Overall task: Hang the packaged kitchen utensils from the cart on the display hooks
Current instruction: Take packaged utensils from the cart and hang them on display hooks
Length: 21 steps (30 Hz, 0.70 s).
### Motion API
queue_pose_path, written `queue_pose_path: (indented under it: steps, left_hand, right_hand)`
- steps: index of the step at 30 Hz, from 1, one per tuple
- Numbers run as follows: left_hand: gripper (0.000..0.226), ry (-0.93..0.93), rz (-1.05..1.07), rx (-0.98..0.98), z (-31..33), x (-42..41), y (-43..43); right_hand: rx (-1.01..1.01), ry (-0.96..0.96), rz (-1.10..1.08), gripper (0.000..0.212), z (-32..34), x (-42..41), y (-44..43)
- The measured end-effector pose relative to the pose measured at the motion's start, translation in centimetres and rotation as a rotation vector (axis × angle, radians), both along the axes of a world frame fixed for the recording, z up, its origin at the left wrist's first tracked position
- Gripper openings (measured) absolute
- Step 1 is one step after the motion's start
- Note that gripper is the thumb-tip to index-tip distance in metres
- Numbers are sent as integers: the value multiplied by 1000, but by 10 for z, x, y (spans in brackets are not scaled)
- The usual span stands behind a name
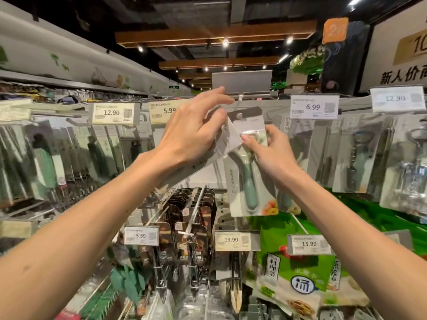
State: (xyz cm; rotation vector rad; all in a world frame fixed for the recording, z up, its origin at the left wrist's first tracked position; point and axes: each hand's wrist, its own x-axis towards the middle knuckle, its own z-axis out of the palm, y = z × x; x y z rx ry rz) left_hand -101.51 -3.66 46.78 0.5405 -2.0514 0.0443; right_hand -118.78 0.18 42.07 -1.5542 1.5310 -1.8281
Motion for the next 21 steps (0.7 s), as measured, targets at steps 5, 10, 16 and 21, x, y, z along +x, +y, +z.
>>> queue_pose_path:
  steps: [5, 10, 16, 21]
  left_hand:
    - [27, -167, 35, -91, -2, 10, -11]
    - [19, -140, -19, -14, 6, 15, -9]
    - [13, -123, -80, 69, 11, 18, -9]
    - [7, 34, -109, 103, 0, 3, -3]
  right_hand:
    - [89, -30, -55, 39, -7, -3, -26]
    - [183, 50, -145, 51, -13, -2, -43]
    - [117, 273, -275, 68, -35, 10, -16]
    - [-144, 28, 103, 68, -46, 36, 39]
